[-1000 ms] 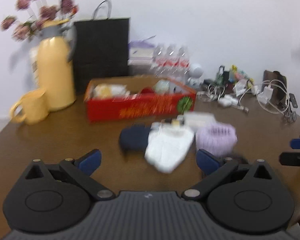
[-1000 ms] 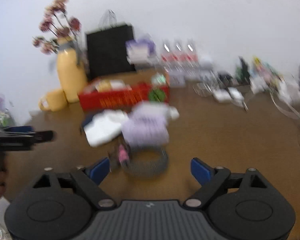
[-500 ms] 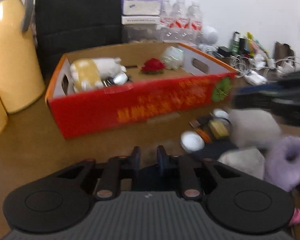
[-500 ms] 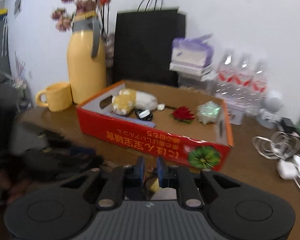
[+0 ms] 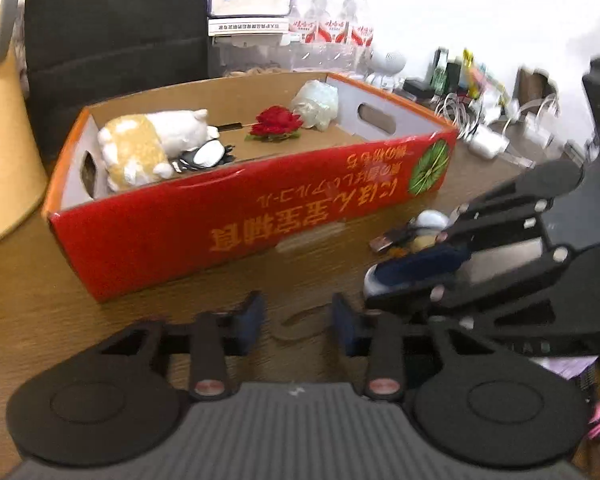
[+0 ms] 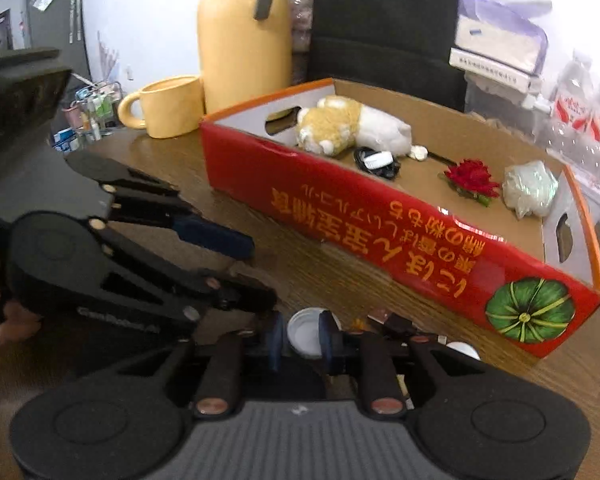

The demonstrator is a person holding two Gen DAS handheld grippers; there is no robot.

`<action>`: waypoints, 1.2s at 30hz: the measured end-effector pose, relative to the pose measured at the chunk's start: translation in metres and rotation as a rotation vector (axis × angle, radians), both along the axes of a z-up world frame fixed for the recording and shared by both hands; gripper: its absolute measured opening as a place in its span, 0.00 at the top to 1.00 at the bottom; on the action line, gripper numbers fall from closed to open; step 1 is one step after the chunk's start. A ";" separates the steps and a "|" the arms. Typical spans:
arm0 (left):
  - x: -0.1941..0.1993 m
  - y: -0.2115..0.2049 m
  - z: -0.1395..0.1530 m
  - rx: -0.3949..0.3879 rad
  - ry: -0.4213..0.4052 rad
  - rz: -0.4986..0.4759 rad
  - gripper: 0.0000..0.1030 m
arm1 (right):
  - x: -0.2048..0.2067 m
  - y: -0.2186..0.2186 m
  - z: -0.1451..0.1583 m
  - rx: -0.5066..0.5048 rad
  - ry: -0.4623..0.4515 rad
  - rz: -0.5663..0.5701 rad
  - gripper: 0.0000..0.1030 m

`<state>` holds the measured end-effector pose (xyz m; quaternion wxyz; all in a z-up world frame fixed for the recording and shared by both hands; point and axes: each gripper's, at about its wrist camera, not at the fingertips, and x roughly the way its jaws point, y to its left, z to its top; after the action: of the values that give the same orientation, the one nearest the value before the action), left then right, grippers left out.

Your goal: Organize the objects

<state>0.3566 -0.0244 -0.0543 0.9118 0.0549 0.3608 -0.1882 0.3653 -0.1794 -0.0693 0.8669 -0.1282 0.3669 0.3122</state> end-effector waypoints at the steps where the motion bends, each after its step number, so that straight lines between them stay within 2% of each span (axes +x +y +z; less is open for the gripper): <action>1: -0.002 -0.001 0.000 -0.017 0.009 -0.028 0.94 | -0.002 0.002 -0.001 -0.011 -0.020 -0.007 0.88; 2: -0.005 -0.002 -0.001 -0.016 0.008 -0.034 0.94 | -0.003 0.003 -0.002 -0.021 -0.032 -0.010 0.93; 3: -0.009 -0.007 0.000 0.019 -0.013 -0.030 0.95 | -0.006 0.006 -0.002 -0.031 -0.035 -0.004 0.97; 4: -0.016 -0.011 0.000 0.055 -0.038 -0.019 0.95 | -0.009 0.009 -0.002 -0.048 -0.050 -0.006 0.97; 5: -0.019 -0.011 0.001 0.058 -0.039 -0.003 0.95 | -0.011 0.011 0.000 -0.061 -0.079 -0.027 0.97; 9: -0.042 0.010 0.026 -0.030 -0.085 0.101 0.95 | -0.024 0.006 0.022 -0.034 -0.159 -0.080 0.97; 12: -0.079 0.035 0.057 -0.162 -0.147 0.159 0.95 | -0.056 -0.007 0.055 0.027 -0.232 -0.086 0.97; 14: -0.112 0.044 0.071 -0.208 -0.192 0.199 0.95 | -0.085 -0.017 0.071 0.056 -0.273 -0.098 0.97; 17: -0.161 0.043 0.080 -0.185 -0.250 0.291 0.95 | -0.129 -0.028 0.079 0.083 -0.300 -0.155 0.97; 18: -0.176 0.045 0.082 -0.198 -0.254 0.307 0.95 | -0.143 -0.032 0.081 0.102 -0.302 -0.172 0.97; 21: -0.213 0.045 0.088 -0.246 -0.240 0.304 0.95 | -0.185 -0.041 0.080 0.145 -0.287 -0.203 0.97; 24: -0.243 0.033 0.090 -0.217 -0.252 0.270 0.95 | -0.224 -0.048 0.081 0.194 -0.266 -0.216 0.97; 28: -0.252 0.027 0.087 -0.202 -0.230 0.272 0.95 | -0.250 -0.061 0.075 0.222 -0.251 -0.264 0.97; 30: -0.258 0.026 0.089 -0.203 -0.245 0.264 0.95 | -0.254 -0.065 0.076 0.215 -0.255 -0.285 0.97; 36: -0.244 0.015 0.093 -0.196 -0.262 0.273 0.95 | -0.251 -0.071 0.081 0.204 -0.282 -0.269 0.97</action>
<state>0.1130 -0.0098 0.0391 0.9689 -0.0594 0.2235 -0.0885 0.1147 -0.2499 0.0118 0.9519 -0.0321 0.2223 0.2084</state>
